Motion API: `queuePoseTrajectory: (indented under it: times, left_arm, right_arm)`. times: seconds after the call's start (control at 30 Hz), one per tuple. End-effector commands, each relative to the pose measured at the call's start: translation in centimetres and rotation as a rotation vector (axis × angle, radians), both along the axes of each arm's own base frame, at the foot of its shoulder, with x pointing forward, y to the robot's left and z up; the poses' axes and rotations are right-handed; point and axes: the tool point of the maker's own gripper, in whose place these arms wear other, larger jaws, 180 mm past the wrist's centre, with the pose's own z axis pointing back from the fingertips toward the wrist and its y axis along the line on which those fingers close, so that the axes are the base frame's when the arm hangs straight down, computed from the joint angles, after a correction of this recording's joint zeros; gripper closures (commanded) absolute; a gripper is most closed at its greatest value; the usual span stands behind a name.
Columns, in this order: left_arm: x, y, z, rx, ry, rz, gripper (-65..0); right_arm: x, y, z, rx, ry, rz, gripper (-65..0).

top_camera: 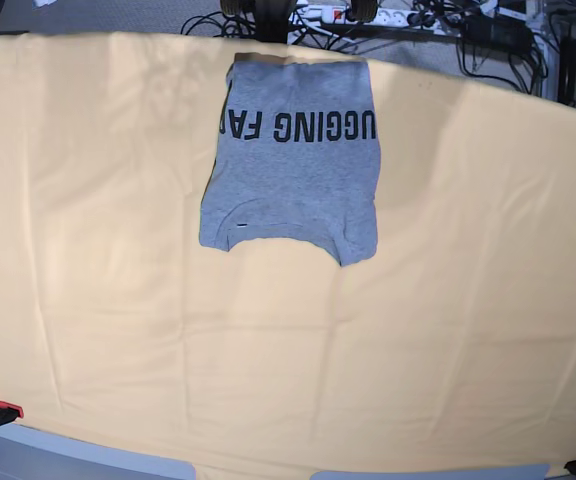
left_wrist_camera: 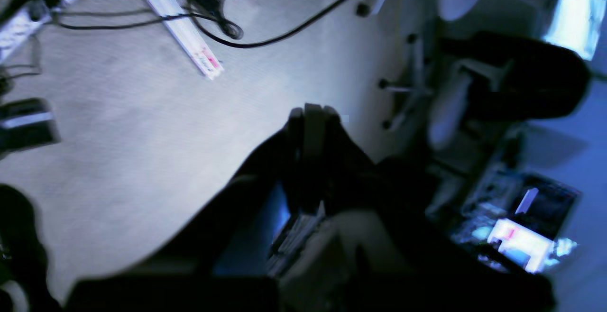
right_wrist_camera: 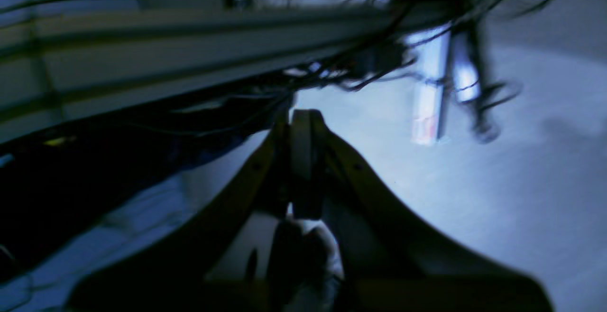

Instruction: Layout the t-shirt on the table in an organized manner, then fold the t-shirt properly

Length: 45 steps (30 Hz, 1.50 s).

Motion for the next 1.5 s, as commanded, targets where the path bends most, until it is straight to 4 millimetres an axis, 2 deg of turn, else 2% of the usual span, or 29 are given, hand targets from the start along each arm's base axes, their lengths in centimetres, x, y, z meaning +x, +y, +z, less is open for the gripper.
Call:
queuePoseTrajectory:
  times: [0.0,0.13,0.2,0.33,0.43,0.57,0.7,0.77,0.83,0.97,1.07,1.13,1.2,1.33,1.47]
  left_arm:
    - [-0.6,-0.5,-0.4,-0.027,0.029,0.012,0.0]
    - [-2.3,-1.6,-4.7,-0.074,0.164,0.053,0.0]
    - [-2.3,-1.6,-7.4,-0.064,0.202,0.085,0.0]
    - [-0.9,-1.3,-13.4,-0.004,0.213,0.148,0.0]
    - [-0.7,-1.1,-17.7,0.075,0.228,0.127,0.0]
    - [-1.1,0.1,-22.6,0.183,0.215,0.106,0.0]
    - [-0.7,0.6,-26.3,0.243,0.110,0.083,0.0]
    - [0.2,0.2,-27.6,0.260,0.051,0.069,0.0]
    - [2.1,0.1,-28.8,0.308,0.009,0.074,0.0]
    - [7.9,0.7,-30.7,0.463,-0.100,0.147,0.0]
    - [11.0,1.0,-31.5,0.569,-0.216,0.255,0.0]
    - [11.8,1.2,-31.6,0.617,-0.312,0.286,0.0]
    - [11.9,1.0,-31.6,0.624,-0.356,0.316,0.0]
    - [10.7,0.7,-32.0,0.619,-0.313,0.402,0.0]
    - [10.8,-1.6,-32.1,0.582,-0.292,0.455,0.0]
  right_arm:
    - [-1.3,-0.4,-1.1,0.001,0.057,0.011,0.0]
    - [-5.6,-0.6,-6.7,0.027,0.288,0.067,0.0]
    - [-6.2,-0.6,-9.4,0.012,0.339,0.077,0.0]
    - [-5.9,-1.2,-14.6,-0.074,0.367,0.107,0.0]
    - [-5.1,-2.2,-17.6,-0.147,0.357,0.147,0.0]
    - [-3.9,-2.1,-20.6,-0.194,0.325,0.201,0.0]
    - [-3.4,-1.4,-23.1,-0.236,0.255,0.290,0.0]
    - [-3.0,-0.4,-24.0,-0.234,0.212,0.328,0.0]
    - [-2.5,1.0,-24.8,-0.236,0.198,0.363,0.0]
    - [-0.7,2.0,-26.5,-0.348,0.186,0.427,0.0]
    - [0.7,2.2,-27.4,-0.437,0.147,0.408,0.0]
    - [1.6,2.7,-27.7,-0.472,0.103,0.414,0.0]
    - [2.0,3.5,-27.8,-0.484,0.071,0.418,0.0]
    - [2.6,4.8,-27.9,-0.476,0.038,0.405,0.0]
    - [2.9,5.3,-27.9,-0.468,0.031,0.403,0.0]
